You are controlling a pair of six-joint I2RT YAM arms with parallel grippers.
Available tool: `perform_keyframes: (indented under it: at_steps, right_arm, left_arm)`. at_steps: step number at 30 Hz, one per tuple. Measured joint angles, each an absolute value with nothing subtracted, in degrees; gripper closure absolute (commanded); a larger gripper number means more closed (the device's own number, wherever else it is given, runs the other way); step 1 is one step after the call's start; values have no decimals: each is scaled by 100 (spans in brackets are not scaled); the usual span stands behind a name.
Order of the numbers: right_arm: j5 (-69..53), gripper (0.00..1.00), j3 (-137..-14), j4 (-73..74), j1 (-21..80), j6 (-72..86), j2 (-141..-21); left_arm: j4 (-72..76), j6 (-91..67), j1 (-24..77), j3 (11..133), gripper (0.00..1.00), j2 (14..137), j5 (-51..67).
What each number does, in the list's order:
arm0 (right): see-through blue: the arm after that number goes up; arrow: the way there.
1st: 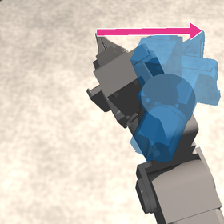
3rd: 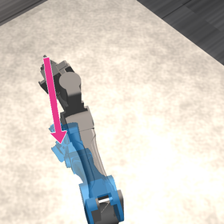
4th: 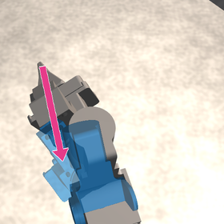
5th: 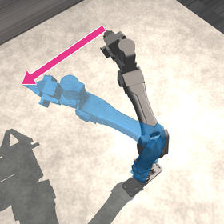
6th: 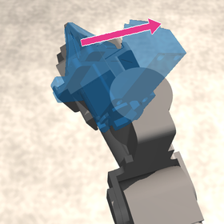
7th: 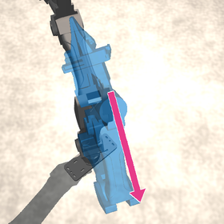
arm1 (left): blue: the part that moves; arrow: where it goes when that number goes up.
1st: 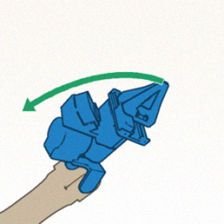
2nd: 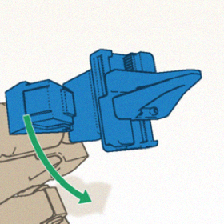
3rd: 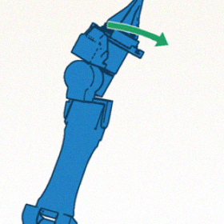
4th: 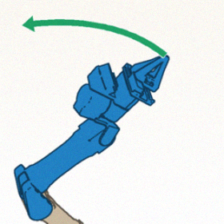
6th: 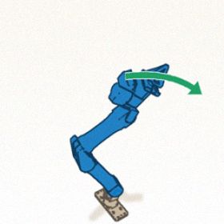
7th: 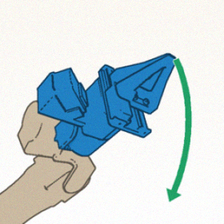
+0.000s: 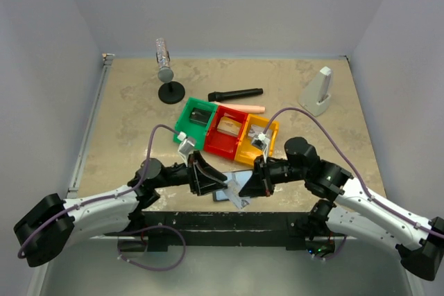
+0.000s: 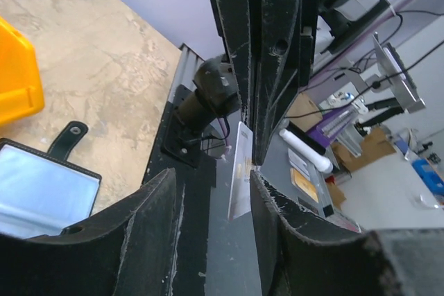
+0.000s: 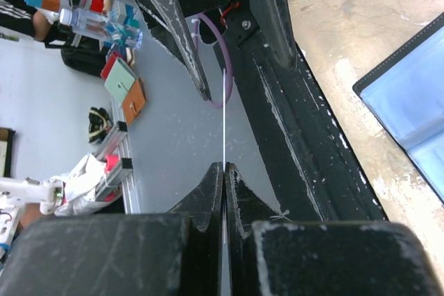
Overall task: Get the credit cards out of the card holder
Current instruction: Place the credit card in the storage box.
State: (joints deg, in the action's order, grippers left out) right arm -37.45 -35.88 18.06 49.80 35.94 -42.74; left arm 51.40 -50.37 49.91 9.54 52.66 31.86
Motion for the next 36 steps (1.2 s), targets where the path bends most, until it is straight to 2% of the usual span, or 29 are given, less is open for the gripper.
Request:
perform_keyframes:
  at_steps: [7, 14, 16, 19, 20, 23, 26, 31, 33, 36]
  right_arm:
    - [-3933, 100, -3647, 1846, 4980, 3452, -4278]
    - [-4025, 100, -3726, 1946, 4980, 3312, -4399]
    - [-4032, 100, -3758, 1999, 4980, 3273, -4401]
    - [-4038, 67, -3837, 2084, 4980, 3221, -4410]
    - [-4010, 60, -3870, 2121, 4980, 3214, -4414]
    - [-3830, 47, -3927, 2270, 4980, 3175, -4348]
    - [-3500, 42, -3942, 2366, 4980, 3170, -4191]
    - [-2530, 42, -3942, 2554, 4982, 3245, -3675]
    - [-1925, 36, -3822, 2506, 4980, 3382, -3208]
    - [-1116, 35, -3183, 2080, 4974, 3695, -2222]
  left_arm:
    - [5826, -5312, 4989, 1028, 64, 5734, 3754]
    - [6508, -5671, 4989, 1114, 86, 6263, 4198]
    - [6667, -5758, 4989, 1125, 95, 6355, 4270]
    - [6729, -5804, 4989, 1133, 100, 6386, 4281]
    - [6724, -5802, 4987, 1138, 100, 6370, 4274]
    - [6534, -5754, 4987, 1138, 100, 6139, 4051]
    - [6241, -5680, 4987, 1135, 100, 5784, 3621]
    - [5793, -5653, 4987, 989, 100, 5310, 2628]
    - [5400, -5693, 4987, 908, 100, 5127, 2202]
    - [4722, -5704, 4987, 888, 100, 4753, 1632]
